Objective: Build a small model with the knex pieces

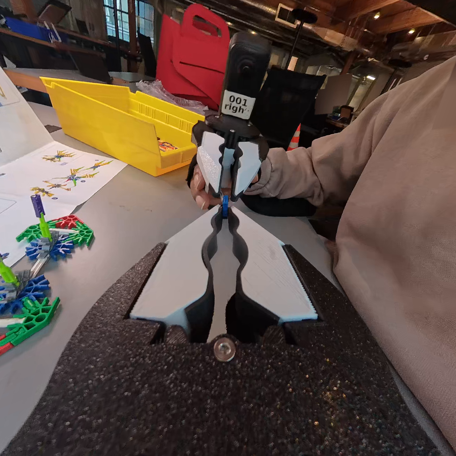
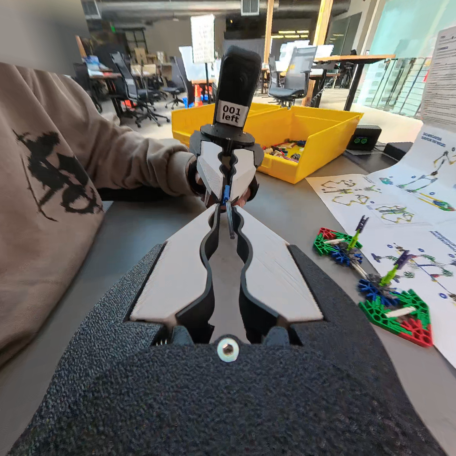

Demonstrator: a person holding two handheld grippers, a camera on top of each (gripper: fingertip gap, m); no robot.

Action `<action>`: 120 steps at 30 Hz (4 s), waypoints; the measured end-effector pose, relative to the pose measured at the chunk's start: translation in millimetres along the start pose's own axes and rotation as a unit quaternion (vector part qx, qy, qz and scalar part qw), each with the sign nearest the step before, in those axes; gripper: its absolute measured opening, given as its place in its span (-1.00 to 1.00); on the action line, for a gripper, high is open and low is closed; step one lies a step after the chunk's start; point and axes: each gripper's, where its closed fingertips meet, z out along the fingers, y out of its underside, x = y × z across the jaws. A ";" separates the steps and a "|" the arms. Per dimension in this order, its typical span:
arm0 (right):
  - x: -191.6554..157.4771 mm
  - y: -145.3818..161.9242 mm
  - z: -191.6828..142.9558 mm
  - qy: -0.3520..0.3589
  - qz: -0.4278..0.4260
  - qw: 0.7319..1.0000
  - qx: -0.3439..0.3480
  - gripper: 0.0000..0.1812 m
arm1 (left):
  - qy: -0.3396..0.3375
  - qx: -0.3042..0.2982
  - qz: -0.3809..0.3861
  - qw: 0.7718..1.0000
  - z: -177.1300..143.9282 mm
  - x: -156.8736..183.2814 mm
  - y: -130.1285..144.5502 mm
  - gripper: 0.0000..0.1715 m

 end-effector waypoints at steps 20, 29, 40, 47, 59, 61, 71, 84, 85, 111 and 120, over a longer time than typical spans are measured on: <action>54.2 27.2 15.7 0.205 0.163 0.965 -0.026 -0.98 | -0.383 -0.105 0.217 0.892 -34.7 -77.2 -4.0 -0.98; 153.9 -54.2 -199.4 0.593 -0.139 0.787 -0.095 -0.99 | -0.354 -0.066 0.129 0.924 -41.0 -85.9 0.0 -0.97; 168.6 -46.0 -284.4 0.669 -0.157 0.714 -0.134 -0.76 | -0.352 -0.072 0.129 0.924 -38.1 -85.0 3.8 -0.97; 88.1 -34.5 -87.1 0.309 -0.164 0.934 -0.076 -0.80 | -0.276 -0.049 0.104 0.954 -21.1 -66.0 4.0 -0.97; 7.1 3.3 7.6 0.038 -0.005 0.998 -0.040 -0.85 | -0.116 -0.030 0.115 0.986 8.5 -11.5 2.6 -0.97; 5.5 3.7 6.7 0.031 0.002 0.999 -0.038 -0.86 | -0.107 -0.030 0.111 0.988 9.4 -9.7 3.4 -0.97; -3.2 8.3 3.6 -0.001 0.009 0.999 -0.041 -0.90 | -0.067 -0.038 0.094 0.993 12.4 -0.8 9.9 -0.97; -5.5 13.7 -0.5 -0.013 -0.006 0.999 -0.045 -0.98 | -0.061 -0.053 0.101 0.992 13.7 0.5 16.4 -0.97; -4.7 13.9 -1.0 -0.012 -0.006 0.999 -0.045 -0.98 | -0.063 -0.052 0.100 0.992 13.6 -0.5 16.7 -0.97; 28.7 16.1 -6.5 0.079 0.016 0.996 -0.040 -0.74 | -0.212 -0.039 0.139 0.967 -24.7 -43.4 -15.4 -0.97; 20.2 30.0 2.9 0.061 0.003 0.995 -0.078 -0.76 | -0.531 -0.046 0.188 0.825 -177.8 -124.8 -74.0 -0.97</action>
